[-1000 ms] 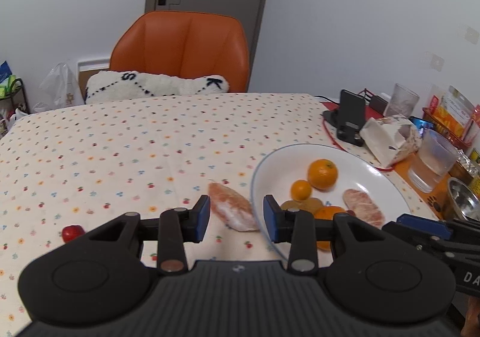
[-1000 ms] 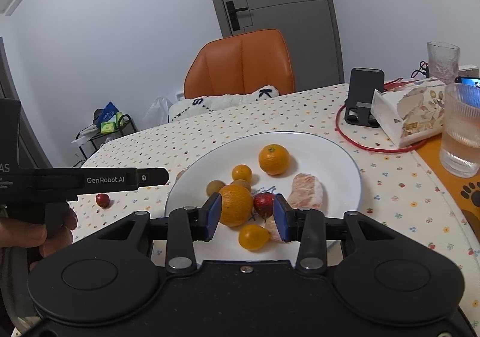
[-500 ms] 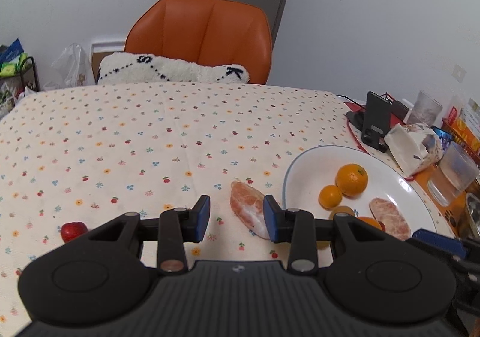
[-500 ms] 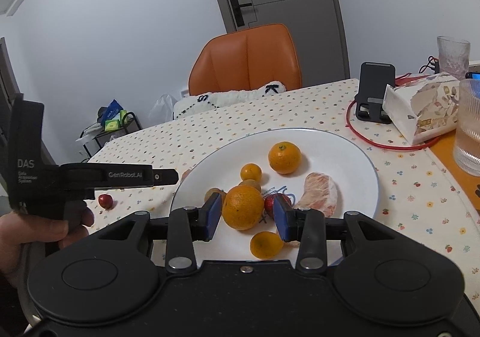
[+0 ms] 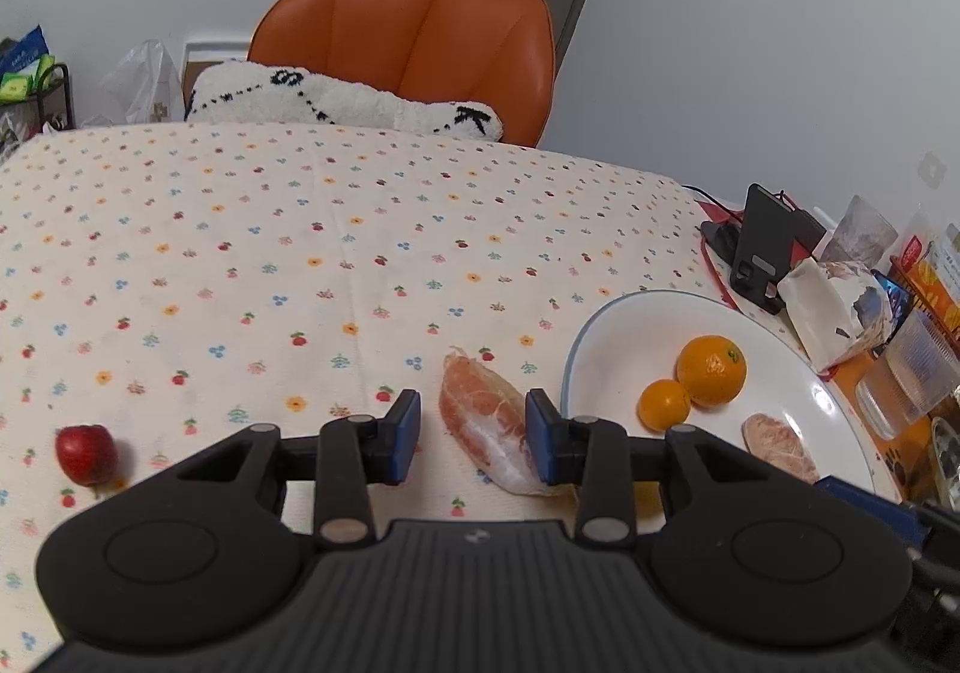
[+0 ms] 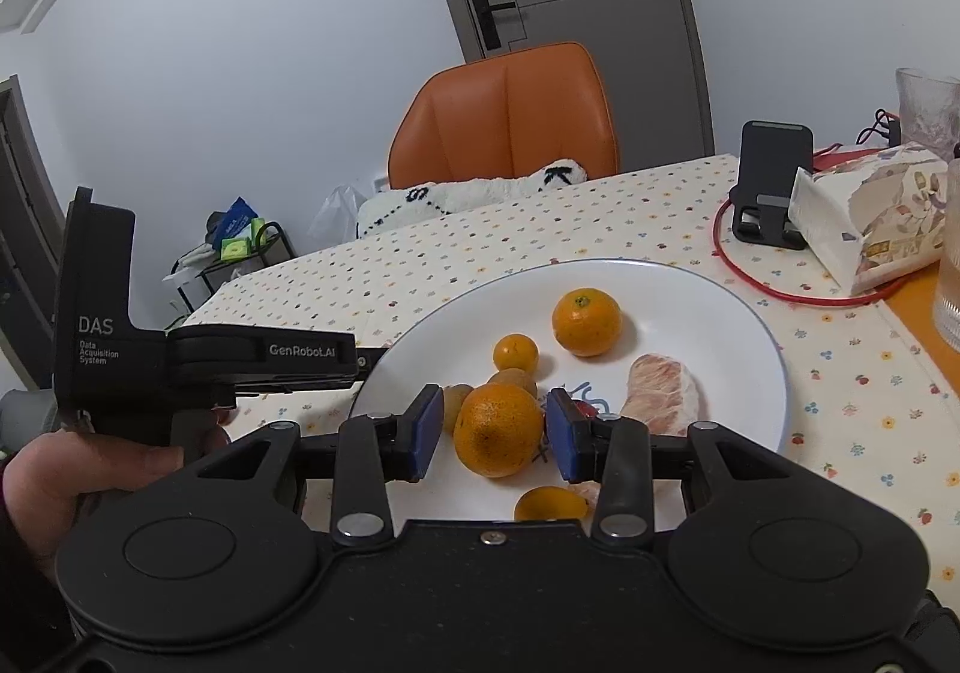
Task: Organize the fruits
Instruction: 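Grasp the peeled pomelo segment on the cloth with the left tool, then lift the pomelo segment with the left tool while the right tool moves toward the red plum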
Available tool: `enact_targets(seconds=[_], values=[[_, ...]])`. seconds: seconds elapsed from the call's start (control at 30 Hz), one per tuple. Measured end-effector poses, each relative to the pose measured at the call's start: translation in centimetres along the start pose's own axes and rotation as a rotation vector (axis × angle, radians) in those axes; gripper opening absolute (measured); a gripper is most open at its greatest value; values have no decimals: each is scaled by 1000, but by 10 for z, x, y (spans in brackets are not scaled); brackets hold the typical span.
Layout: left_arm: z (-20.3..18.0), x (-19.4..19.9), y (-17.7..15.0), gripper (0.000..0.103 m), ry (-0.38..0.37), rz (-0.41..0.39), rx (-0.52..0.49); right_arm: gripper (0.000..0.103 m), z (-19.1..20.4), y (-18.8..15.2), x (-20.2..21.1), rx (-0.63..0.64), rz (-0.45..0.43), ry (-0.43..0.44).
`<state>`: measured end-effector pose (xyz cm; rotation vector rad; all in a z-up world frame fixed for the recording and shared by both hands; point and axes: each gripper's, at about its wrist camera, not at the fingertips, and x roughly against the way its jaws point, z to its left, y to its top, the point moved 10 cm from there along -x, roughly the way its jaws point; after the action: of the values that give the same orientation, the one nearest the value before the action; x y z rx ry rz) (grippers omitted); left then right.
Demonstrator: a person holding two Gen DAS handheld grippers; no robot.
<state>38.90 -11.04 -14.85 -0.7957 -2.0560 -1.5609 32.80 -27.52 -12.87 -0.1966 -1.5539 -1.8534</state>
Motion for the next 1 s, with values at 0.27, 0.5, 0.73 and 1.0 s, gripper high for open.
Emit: enact_targets(seconds=[0.27,0.5,0.73,1.0], values=[[9,-11,2,35,-35,7,70,39,1,1,-8,-4,5,9],[7,-11,1,35,-12,0,62,39,7,1,-10,8,6,11],[-1,-9,-3,24,-24,26,7,39,10,0,-11,7,7,11],[-5,0,-8,21,-34,29,-36,39,13,3,-5,9,-4,14]])
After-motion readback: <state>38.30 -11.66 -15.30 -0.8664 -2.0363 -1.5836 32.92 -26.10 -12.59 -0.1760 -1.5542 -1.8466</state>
